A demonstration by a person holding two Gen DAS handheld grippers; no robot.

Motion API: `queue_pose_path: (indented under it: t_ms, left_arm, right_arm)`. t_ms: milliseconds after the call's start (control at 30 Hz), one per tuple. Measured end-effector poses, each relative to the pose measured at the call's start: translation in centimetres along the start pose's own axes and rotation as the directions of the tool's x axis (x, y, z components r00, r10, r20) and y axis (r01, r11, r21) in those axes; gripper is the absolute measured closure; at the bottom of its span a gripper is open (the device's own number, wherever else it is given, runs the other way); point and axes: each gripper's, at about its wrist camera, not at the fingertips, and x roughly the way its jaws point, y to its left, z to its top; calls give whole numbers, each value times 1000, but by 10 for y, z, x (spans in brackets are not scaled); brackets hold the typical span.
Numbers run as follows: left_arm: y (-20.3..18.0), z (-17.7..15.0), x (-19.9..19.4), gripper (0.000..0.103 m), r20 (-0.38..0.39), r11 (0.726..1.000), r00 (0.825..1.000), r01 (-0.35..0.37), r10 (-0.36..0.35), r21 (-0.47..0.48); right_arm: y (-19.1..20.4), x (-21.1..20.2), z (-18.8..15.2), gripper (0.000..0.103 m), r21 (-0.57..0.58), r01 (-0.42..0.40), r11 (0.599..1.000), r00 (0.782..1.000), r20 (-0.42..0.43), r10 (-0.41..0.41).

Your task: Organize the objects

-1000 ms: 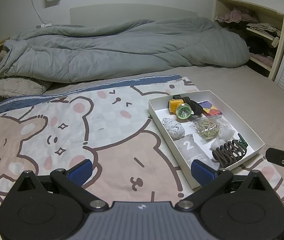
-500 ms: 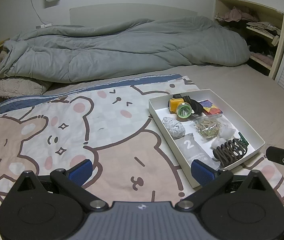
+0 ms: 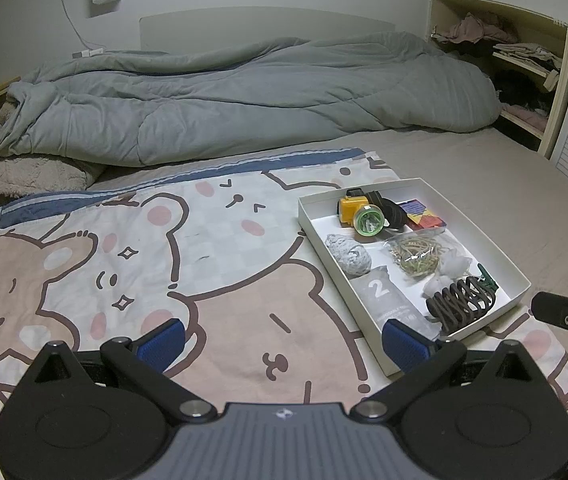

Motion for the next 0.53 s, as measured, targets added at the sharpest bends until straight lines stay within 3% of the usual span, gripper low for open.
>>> queue_pose_path:
  t_ms: [533]
  left_arm:
    - [-1, 0, -3, 0, 9, 1000, 1000, 1, -1, 4]
  right_arm:
    - [-2, -1, 0, 0, 2, 0, 1000, 1000, -1, 0]
